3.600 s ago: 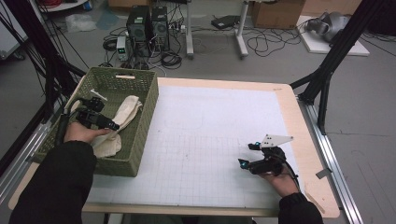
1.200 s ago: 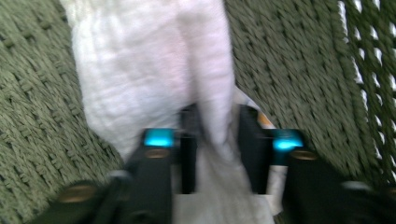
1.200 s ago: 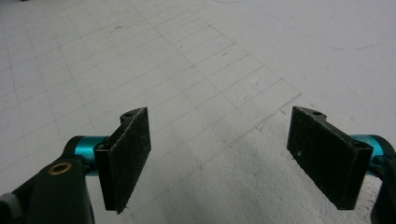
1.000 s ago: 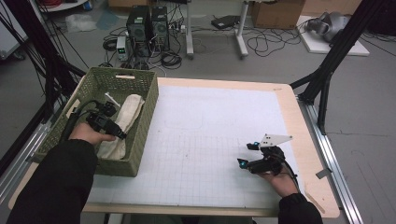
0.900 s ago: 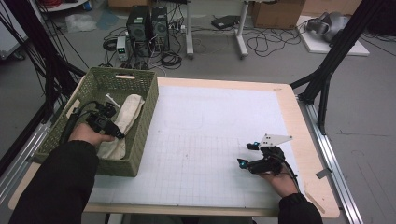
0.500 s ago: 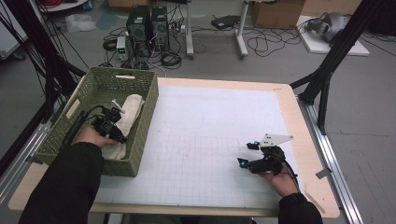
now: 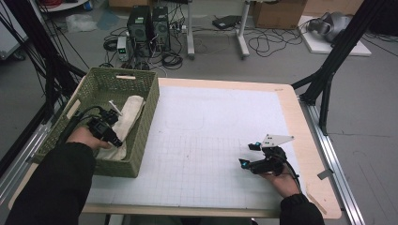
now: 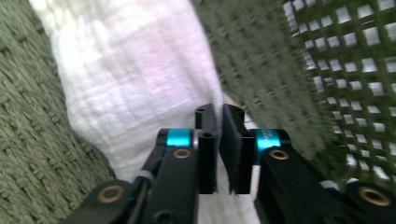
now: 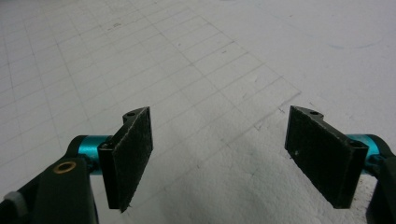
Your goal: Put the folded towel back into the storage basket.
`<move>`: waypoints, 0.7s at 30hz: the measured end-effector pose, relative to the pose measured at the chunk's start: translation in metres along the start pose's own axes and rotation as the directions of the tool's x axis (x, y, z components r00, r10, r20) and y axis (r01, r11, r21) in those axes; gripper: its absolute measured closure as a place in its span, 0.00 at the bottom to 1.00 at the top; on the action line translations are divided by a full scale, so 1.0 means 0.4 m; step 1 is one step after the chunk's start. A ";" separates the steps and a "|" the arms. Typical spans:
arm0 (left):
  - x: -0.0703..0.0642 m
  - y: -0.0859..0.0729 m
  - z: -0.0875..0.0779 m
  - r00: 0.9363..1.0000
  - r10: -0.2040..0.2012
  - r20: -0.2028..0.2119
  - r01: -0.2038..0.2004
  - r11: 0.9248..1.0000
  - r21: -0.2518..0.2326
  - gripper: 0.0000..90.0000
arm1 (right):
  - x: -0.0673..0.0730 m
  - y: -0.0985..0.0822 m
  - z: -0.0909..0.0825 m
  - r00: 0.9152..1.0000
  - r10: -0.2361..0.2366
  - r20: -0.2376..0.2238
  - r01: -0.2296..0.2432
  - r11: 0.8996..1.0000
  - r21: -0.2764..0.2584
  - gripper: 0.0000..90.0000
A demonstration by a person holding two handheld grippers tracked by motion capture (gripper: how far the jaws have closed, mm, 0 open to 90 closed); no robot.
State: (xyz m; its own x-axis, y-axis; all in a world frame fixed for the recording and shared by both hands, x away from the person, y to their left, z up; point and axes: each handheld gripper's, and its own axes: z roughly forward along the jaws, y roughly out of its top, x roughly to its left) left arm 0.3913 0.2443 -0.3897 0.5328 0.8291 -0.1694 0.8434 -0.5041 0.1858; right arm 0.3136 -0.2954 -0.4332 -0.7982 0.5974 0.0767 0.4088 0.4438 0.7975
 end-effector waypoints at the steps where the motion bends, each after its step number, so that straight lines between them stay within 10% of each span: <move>1: 0.002 0.001 0.008 1.000 -0.004 0.001 0.004 1.000 0.008 0.97 | -0.001 0.000 -0.001 1.000 -0.003 0.003 0.003 1.000 -0.003 0.25; 5: 0.010 0.005 0.004 0.998 -0.057 -0.016 0.056 0.996 -0.066 0.98 | -0.003 0.000 -0.003 1.000 0.003 0.004 -0.003 1.000 -0.008 0.25; 11: 0.025 0.008 -0.027 0.984 -0.167 -0.055 0.149 0.958 -0.245 0.98 | -0.002 0.001 -0.002 1.000 0.001 0.003 -0.001 1.000 -0.010 0.25; 16: 0.010 0.015 0.018 0.991 -0.131 -0.012 0.127 0.981 -0.146 0.79 | 0.000 0.001 0.001 1.000 -0.003 -0.002 0.003 1.000 -0.004 0.25; 21: -0.018 0.020 0.035 0.992 -0.047 -0.116 0.036 0.994 -0.101 0.76 | -0.001 0.002 0.001 1.000 -0.004 0.000 0.004 1.000 -0.011 0.25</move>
State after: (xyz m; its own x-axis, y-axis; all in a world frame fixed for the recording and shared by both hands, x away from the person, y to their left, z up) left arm 0.3952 0.2309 -0.4006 0.4807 0.8745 -0.0647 0.8506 -0.4470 0.2770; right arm 0.3143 -0.2952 -0.4330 -0.7999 0.5956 0.0741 0.4009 0.4383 0.8045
